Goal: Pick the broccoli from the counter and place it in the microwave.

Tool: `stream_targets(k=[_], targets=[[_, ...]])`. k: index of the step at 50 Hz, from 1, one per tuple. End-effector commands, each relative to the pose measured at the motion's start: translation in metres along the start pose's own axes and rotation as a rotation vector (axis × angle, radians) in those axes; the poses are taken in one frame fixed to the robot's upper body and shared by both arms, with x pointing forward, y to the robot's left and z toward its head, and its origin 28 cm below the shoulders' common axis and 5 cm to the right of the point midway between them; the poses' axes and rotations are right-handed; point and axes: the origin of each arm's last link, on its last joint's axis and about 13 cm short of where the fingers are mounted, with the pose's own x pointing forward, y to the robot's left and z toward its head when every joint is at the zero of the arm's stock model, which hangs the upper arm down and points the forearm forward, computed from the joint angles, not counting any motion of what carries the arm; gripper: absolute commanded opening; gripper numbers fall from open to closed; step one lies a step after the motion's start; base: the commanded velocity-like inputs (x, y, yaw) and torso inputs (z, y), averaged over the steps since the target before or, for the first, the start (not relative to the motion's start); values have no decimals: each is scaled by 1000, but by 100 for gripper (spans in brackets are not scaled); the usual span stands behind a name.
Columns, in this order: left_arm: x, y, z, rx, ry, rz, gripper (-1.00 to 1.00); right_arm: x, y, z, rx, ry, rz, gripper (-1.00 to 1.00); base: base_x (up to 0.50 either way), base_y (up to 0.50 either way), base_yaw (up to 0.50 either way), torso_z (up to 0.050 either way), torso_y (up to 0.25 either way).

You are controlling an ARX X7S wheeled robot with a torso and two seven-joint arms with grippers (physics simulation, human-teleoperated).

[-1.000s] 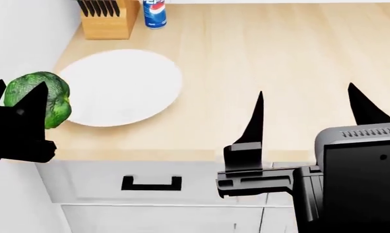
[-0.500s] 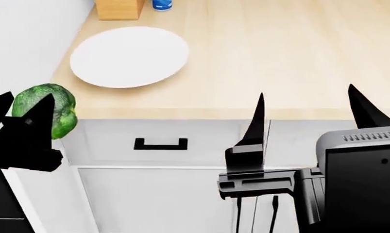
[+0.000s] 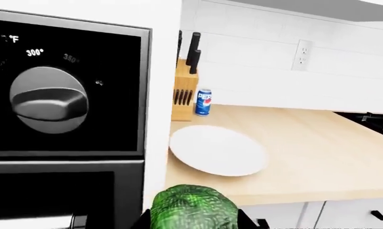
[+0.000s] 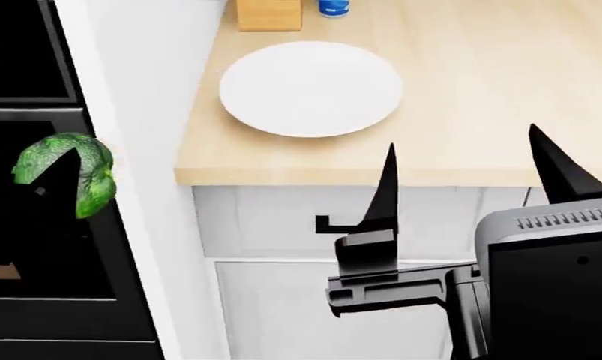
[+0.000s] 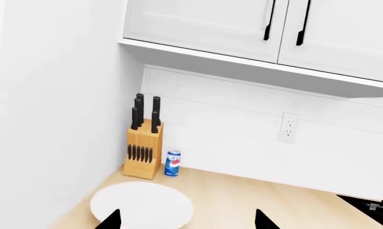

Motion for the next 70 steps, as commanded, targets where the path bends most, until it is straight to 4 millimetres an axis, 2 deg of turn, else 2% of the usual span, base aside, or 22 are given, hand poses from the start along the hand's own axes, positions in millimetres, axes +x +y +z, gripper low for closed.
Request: stream_targets(k=[1,14,51,70], targets=[[0,-1,4,-23,-12,3,-100,2,0,2,-4,-7,8,100,10,500,0,0,0],[4,-1,4,-29,-12,-4,-100,6,-1,3,0,-10,14,100,10,500,0,0,0],[-2,-1,2,-39,-8,12,-100,2,0,3,-1,-3,22,100,10,500,0,0,0],[0,-2,3,-40,-13,14,-100,8,-1,3,-6,-4,14,100,8,422,0,0,0]])
